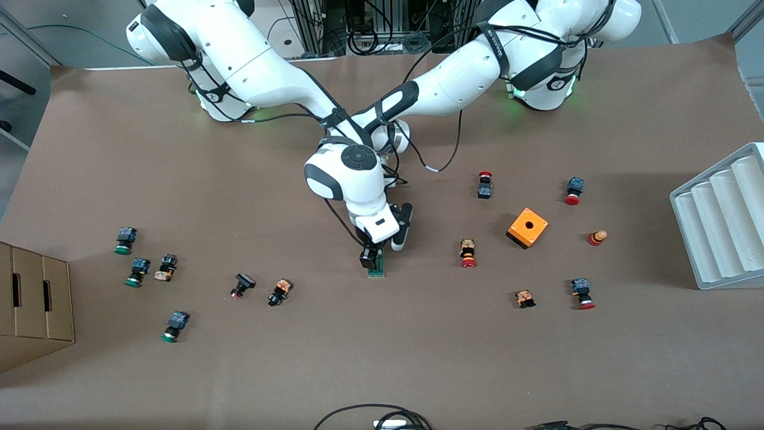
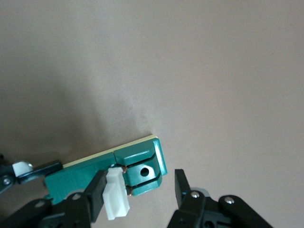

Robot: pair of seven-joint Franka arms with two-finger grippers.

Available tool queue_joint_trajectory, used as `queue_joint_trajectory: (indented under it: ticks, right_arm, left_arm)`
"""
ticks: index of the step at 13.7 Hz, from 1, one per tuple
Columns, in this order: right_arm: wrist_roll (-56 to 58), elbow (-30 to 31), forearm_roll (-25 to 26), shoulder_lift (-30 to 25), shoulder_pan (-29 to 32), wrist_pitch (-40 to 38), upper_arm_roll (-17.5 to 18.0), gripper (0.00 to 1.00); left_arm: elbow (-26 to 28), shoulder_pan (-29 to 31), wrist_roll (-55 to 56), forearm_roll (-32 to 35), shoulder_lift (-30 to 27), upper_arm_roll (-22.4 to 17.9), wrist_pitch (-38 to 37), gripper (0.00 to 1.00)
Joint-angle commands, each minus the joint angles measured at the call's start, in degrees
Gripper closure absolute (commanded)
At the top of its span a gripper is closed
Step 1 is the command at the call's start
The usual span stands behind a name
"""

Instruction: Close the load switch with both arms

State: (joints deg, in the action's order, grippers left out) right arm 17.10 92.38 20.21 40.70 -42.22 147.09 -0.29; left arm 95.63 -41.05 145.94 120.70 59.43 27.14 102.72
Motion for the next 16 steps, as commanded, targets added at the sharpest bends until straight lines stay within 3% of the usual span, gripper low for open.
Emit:
queue_joint_trajectory:
  ticks: [1,16]
  right_arm:
    - [-0.40,-0.88,1.68,-0.10,0.47,0.91,-0.23,0.36]
    - [-0.40,-1.41,1.68,0.17,0.39,1.09,-0.94,0.38]
  left_arm:
    - [-1.23,-0.61,0.92,0.58,1.03,-0.34,-0.68,0.42]
    - [-1.32,-0.61,0.92,0.58,1.03,-0.34,-0.68,0.42]
